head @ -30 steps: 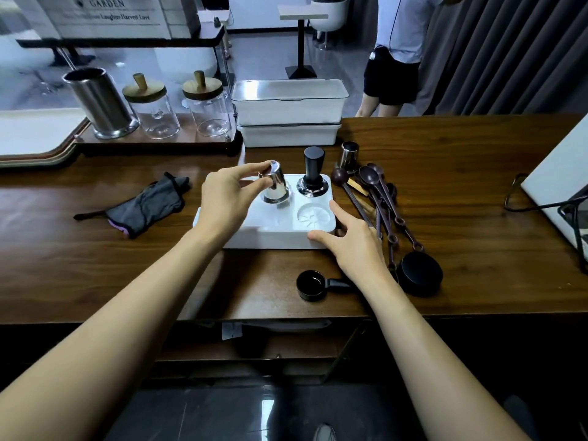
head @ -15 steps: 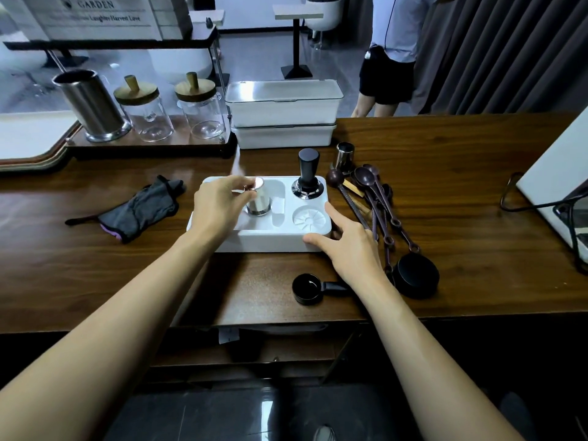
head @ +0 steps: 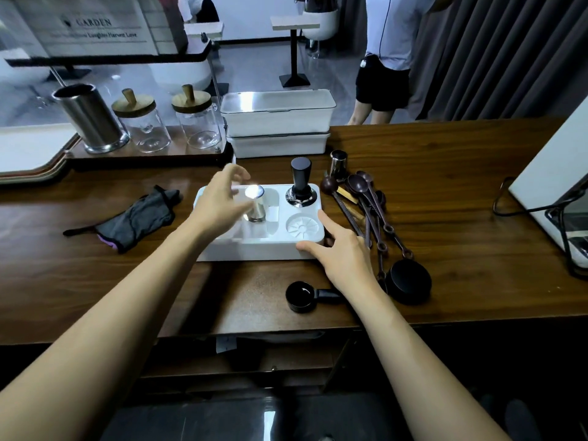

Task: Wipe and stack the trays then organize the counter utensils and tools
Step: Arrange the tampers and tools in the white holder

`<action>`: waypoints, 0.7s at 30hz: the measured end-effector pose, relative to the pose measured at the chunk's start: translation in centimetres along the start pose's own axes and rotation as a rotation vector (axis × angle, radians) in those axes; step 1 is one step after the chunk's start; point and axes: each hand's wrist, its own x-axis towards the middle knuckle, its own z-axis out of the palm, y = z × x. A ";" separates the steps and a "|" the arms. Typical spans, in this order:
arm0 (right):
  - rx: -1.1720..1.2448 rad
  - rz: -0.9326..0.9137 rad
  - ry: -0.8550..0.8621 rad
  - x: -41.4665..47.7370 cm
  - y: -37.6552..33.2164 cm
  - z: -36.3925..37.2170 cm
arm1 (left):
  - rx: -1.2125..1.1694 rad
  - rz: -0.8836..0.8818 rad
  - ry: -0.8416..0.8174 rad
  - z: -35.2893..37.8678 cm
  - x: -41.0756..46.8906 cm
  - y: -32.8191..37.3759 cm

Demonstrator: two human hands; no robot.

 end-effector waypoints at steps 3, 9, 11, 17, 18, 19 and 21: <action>-0.010 -0.014 -0.020 -0.1 -0.2 -0.3 | -0.078 0.076 0.053 -0.7 1.3 2.3; -0.073 -0.060 -0.029 -0.4 -0.5 -0.7 | -0.026 0.206 -0.052 0.3 5.8 5.5; -0.084 -0.056 -0.037 -0.3 -0.5 -0.7 | -0.063 0.217 -0.094 0.9 7.2 5.6; -0.071 -0.010 -0.054 -0.2 -0.6 -0.9 | -0.076 0.268 -0.265 3.1 11.6 4.8; -0.062 0.002 -0.054 -0.2 -0.5 -0.8 | -0.085 0.284 -0.309 3.6 12.3 4.8; -0.049 0.019 -0.055 -0.2 -0.5 -0.7 | -0.092 0.305 -0.350 4.2 13.0 4.7; -0.016 0.047 -0.042 -0.2 -0.2 -0.3 | -0.102 0.359 -0.419 5.4 14.6 5.0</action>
